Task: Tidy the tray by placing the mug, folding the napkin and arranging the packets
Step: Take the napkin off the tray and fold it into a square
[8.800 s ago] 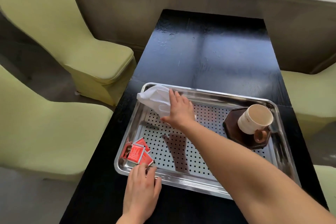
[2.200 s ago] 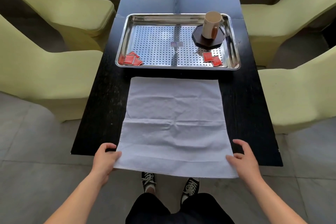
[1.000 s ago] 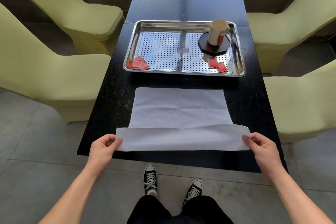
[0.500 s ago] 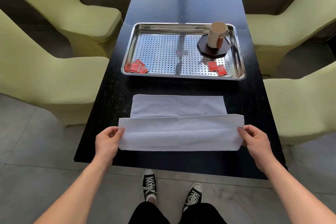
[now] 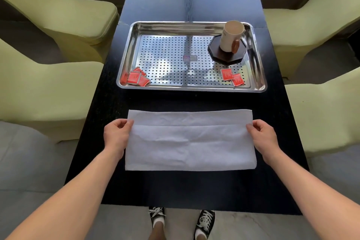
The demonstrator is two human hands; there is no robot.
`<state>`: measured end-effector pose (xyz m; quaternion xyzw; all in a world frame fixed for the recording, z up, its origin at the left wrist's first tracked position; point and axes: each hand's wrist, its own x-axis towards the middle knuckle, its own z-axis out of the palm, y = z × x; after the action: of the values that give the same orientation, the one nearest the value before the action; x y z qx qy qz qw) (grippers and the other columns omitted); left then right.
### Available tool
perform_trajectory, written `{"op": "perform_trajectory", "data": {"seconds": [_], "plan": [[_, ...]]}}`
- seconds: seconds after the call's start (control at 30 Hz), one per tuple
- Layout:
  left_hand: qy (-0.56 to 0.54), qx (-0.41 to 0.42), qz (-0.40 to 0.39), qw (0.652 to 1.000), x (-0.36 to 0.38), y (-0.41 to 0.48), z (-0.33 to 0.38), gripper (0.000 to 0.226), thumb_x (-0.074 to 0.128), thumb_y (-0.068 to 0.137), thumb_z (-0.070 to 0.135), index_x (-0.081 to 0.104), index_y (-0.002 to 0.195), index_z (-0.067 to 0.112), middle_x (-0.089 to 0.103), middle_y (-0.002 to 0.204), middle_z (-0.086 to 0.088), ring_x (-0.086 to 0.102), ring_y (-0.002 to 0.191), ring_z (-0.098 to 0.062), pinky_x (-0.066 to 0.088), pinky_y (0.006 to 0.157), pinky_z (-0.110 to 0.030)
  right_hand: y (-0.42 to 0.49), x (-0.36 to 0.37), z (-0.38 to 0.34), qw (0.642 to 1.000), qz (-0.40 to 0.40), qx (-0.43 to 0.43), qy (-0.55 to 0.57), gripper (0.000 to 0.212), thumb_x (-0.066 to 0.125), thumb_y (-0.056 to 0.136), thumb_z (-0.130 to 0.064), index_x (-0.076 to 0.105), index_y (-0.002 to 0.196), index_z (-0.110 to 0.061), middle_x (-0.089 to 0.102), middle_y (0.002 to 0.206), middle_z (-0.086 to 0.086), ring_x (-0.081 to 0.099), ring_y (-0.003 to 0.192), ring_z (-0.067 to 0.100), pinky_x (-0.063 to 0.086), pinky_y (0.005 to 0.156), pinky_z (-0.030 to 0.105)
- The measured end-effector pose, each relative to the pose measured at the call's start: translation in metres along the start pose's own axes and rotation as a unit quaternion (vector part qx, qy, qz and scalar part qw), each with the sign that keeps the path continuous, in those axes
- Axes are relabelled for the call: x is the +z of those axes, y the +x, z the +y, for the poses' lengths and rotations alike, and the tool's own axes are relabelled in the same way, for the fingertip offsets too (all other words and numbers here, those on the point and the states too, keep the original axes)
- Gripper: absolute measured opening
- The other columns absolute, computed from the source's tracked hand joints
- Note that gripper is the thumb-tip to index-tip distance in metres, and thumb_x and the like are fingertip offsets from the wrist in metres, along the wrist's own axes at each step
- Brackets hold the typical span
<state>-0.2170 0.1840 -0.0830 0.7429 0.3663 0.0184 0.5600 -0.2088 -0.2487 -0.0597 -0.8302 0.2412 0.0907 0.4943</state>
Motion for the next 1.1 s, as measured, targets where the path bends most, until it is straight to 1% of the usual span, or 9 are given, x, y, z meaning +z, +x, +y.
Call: {"op": "perform_trajectory", "data": {"seconds": [0.13, 0.3, 0.5, 0.6, 0.7, 0.8, 0.93, 1.0, 1.1], "plan": [[0.019, -0.022, -0.003, 1.000, 0.012, 0.019, -0.007, 0.010, 0.075, 0.086, 0.029, 0.074, 0.080, 0.022, 0.075, 0.084, 0.000, 0.072, 0.081, -0.021, 0.061, 0.072, -0.041, 0.017, 0.009, 0.002, 1.000, 0.001, 0.012, -0.020, 0.013, 0.059, 0.099, -0.027, 0.068, 0.089, -0.026, 0.071, 0.092, 0.001, 0.069, 0.087, 0.023, 0.058, 0.078, 0.046], [0.071, -0.025, 0.004, 0.997, 0.019, 0.027, -0.017, 0.010, 0.074, 0.086, 0.033, 0.073, 0.079, 0.026, 0.073, 0.081, 0.003, 0.070, 0.079, -0.018, 0.055, 0.062, -0.031, 0.026, 0.009, 0.009, 0.998, 0.007, 0.027, -0.059, 0.015, 0.058, 0.099, -0.029, 0.066, 0.086, -0.025, 0.070, 0.091, 0.001, 0.067, 0.087, 0.023, 0.057, 0.077, 0.044], [0.113, -0.019, 0.017, 0.993, 0.024, 0.030, -0.023, 0.012, 0.071, 0.087, 0.036, 0.069, 0.079, 0.027, 0.070, 0.082, 0.006, 0.068, 0.083, -0.018, 0.056, 0.066, -0.035, 0.030, 0.013, 0.010, 0.997, 0.016, 0.037, -0.063, 0.010, 0.060, 0.098, -0.032, 0.066, 0.092, -0.027, 0.069, 0.094, -0.002, 0.067, 0.092, 0.022, 0.058, 0.083, 0.047], [0.167, -0.003, 0.042, 0.985, 0.028, 0.025, -0.017, 0.016, 0.069, 0.090, 0.033, 0.066, 0.104, 0.025, 0.065, 0.098, 0.003, 0.063, 0.094, -0.020, 0.051, 0.072, -0.032, 0.028, 0.015, 0.008, 0.996, 0.033, 0.025, -0.076, 0.017, 0.062, 0.097, -0.030, 0.064, 0.112, -0.023, 0.065, 0.103, -0.007, 0.064, 0.102, 0.022, 0.053, 0.080, 0.037], [0.307, 0.133, 0.067, 0.940, 0.033, 0.013, -0.017, 0.039, 0.067, 0.091, 0.026, 0.058, 0.128, 0.017, 0.055, 0.122, -0.013, 0.052, 0.110, -0.030, 0.045, 0.084, -0.039, 0.020, 0.020, 0.007, 0.966, 0.105, -0.096, -0.214, 0.034, 0.065, 0.094, -0.022, 0.061, 0.127, -0.017, 0.062, 0.123, 0.002, 0.056, 0.115, 0.027, 0.045, 0.081, 0.035], [0.406, 0.293, -0.022, 0.865, 0.044, -0.006, -0.022, 0.052, 0.065, 0.091, 0.031, 0.052, 0.139, 0.017, 0.044, 0.146, -0.018, 0.037, 0.138, -0.037, 0.032, 0.112, -0.053, 0.004, 0.045, 0.007, 0.896, 0.042, -0.230, -0.378, 0.056, 0.071, 0.090, -0.026, 0.054, 0.141, -0.012, 0.049, 0.151, 0.010, 0.044, 0.137, 0.035, 0.045, 0.104, 0.049], [0.536, 0.300, -0.116, 0.780, 0.058, -0.014, -0.042, 0.072, 0.025, 0.095, 0.067, 0.016, 0.157, 0.030, 0.003, 0.167, -0.012, -0.007, 0.153, -0.030, -0.003, 0.121, -0.052, -0.022, 0.090, 0.016, 0.837, -0.063, -0.271, -0.472, 0.070, 0.046, 0.097, -0.053, 0.032, 0.156, -0.018, 0.022, 0.167, 0.003, 0.018, 0.154, 0.033, 0.019, 0.123, 0.055], [0.555, 0.282, -0.119, 0.773, 0.059, -0.013, -0.055, 0.075, 0.007, 0.093, 0.072, -0.001, 0.157, 0.034, -0.011, 0.167, -0.008, -0.021, 0.151, -0.025, -0.009, 0.122, -0.053, -0.029, 0.101, 0.027, 0.821, -0.083, -0.259, -0.502, 0.076, 0.026, 0.096, -0.062, 0.020, 0.159, -0.020, 0.009, 0.169, 0.001, 0.007, 0.156, 0.030, 0.009, 0.123, 0.054], [0.565, 0.273, -0.111, 0.771, 0.060, -0.012, -0.064, 0.075, -0.001, 0.092, 0.074, -0.012, 0.156, 0.037, -0.017, 0.166, -0.006, -0.027, 0.149, -0.023, -0.012, 0.120, -0.053, -0.033, 0.102, 0.045, 0.810, -0.080, -0.242, -0.528, 0.079, 0.018, 0.095, -0.068, 0.014, 0.159, -0.022, 0.004, 0.169, 0.001, 0.003, 0.156, 0.029, 0.005, 0.122, 0.055]]}}
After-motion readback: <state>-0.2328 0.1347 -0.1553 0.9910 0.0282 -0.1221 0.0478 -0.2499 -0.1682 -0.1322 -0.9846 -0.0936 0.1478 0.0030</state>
